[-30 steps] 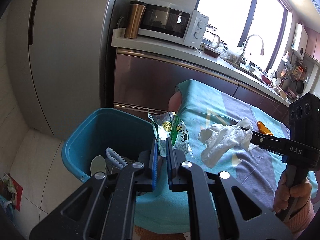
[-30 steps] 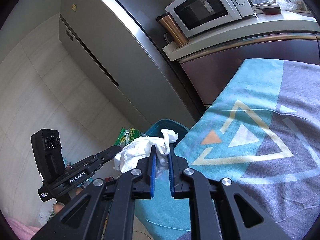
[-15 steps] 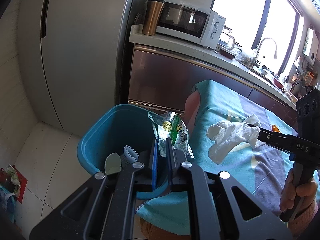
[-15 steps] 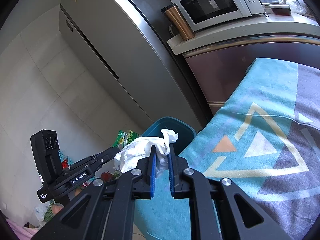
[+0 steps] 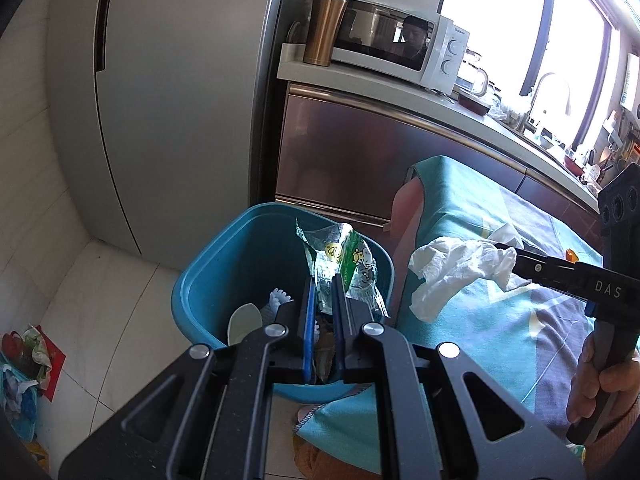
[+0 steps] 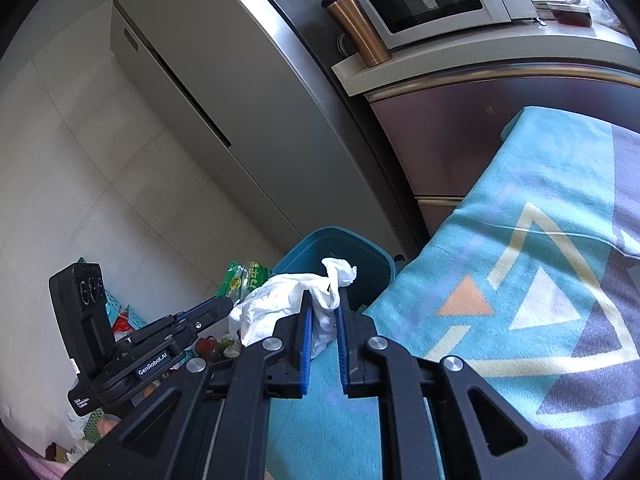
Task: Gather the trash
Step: 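Open the left gripper over the bin dropping the wrapper while the right gripper drops the tissue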
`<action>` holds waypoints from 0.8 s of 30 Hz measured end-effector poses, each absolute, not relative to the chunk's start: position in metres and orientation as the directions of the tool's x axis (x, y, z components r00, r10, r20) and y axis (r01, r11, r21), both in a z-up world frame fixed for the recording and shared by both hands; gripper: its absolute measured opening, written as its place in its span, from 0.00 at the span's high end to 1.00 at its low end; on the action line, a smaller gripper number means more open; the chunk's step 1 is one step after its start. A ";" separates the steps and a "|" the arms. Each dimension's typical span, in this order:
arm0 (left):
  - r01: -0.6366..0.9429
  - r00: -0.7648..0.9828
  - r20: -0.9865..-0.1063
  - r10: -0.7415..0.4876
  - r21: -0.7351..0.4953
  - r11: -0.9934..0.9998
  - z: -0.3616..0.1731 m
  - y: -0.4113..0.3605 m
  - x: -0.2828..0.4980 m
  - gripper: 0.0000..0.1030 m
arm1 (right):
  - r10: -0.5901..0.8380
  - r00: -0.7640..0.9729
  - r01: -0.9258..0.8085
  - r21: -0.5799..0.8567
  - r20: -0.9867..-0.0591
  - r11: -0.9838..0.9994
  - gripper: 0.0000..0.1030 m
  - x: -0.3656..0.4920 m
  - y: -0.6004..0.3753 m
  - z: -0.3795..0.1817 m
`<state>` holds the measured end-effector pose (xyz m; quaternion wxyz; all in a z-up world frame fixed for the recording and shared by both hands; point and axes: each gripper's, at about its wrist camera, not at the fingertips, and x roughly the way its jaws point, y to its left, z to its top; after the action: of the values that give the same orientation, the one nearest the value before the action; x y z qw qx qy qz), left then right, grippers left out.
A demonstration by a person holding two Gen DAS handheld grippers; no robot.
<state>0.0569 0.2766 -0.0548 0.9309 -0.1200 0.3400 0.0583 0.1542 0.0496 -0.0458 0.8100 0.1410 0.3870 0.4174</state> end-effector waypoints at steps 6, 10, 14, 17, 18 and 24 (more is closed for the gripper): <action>-0.222 0.746 -0.664 0.048 -0.180 0.958 -0.063 0.283 0.058 0.92 | 0.773 0.347 -0.567 0.537 -0.531 0.624 0.90 0.157 0.060 -0.048; -0.252 0.728 -0.682 0.068 -0.174 0.952 -0.069 0.290 0.061 0.92 | 0.759 0.344 -0.573 0.517 -0.553 0.636 0.90 0.161 0.071 -0.049; -0.277 0.709 -0.701 0.082 -0.169 0.946 -0.077 0.298 0.064 0.91 | 0.747 0.338 -0.576 0.503 -0.572 0.645 0.90 0.165 0.083 -0.052; -0.290 0.694 -0.714 0.087 -0.167 0.943 -0.085 0.302 0.067 0.91 | 0.733 0.336 -0.572 0.490 -0.591 0.658 0.90 0.170 0.091 -0.055; -0.294 0.690 -0.718 0.091 -0.163 0.942 -0.087 0.303 0.069 0.91 | 0.730 0.333 -0.570 0.489 -0.597 0.660 0.90 0.172 0.094 -0.056; -0.311 0.663 -0.743 0.095 -0.157 0.937 -0.101 0.309 0.077 0.91 | 0.705 0.329 -0.546 0.482 -0.629 0.685 0.89 0.183 0.108 -0.062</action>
<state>0.0773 0.3089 -0.1010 0.9015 -0.1364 0.3949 0.1127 0.1831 0.1084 -0.0617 0.8100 0.0916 0.4317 0.3861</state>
